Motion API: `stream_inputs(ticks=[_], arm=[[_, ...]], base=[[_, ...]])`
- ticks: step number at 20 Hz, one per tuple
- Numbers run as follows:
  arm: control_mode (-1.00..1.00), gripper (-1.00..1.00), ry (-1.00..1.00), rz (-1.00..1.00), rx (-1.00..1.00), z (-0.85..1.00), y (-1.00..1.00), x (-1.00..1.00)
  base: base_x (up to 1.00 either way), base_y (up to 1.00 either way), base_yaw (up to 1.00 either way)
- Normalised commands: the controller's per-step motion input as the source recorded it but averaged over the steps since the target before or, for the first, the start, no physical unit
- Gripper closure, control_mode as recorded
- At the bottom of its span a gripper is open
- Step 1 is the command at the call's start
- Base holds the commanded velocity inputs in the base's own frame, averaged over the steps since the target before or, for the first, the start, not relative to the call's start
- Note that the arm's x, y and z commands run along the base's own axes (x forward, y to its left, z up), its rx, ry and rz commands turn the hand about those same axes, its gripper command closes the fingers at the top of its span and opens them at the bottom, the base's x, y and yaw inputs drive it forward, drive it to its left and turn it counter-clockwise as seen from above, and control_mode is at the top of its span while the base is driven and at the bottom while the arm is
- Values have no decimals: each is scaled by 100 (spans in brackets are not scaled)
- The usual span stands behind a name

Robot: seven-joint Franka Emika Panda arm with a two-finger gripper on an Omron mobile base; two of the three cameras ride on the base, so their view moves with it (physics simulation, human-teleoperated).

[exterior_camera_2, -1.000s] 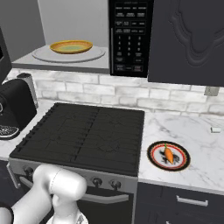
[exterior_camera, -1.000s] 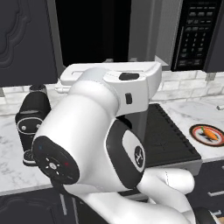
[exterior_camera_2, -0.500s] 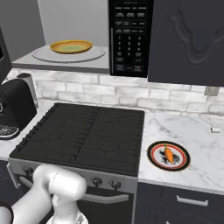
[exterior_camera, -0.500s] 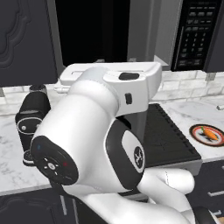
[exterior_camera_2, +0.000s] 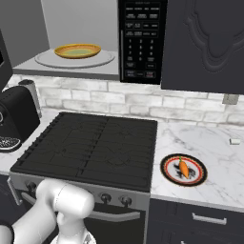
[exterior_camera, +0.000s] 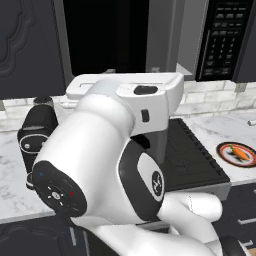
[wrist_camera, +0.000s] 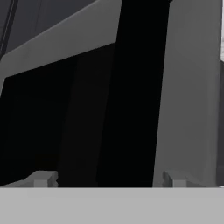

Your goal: Pick the carrot from the counter and place it in the microwave. Then turn on the microwave.

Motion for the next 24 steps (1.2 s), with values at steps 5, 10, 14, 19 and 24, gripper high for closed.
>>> stream_inputs(ticks=[5,10,14,19,24], arm=[[-100,-100,-6,0,0,2,0,-36],[-100,-100,-6,0,0,8,0,-45],[-100,-100,0,0,0,5,-16,-39],[-100,-100,1,0,0,0,-46,-30],[-100,-100,0,0,0,0,-67,-30]], base=[[0,0,0],[0,0,0],[0,0,0],[0,0,0],[0,0,0]])
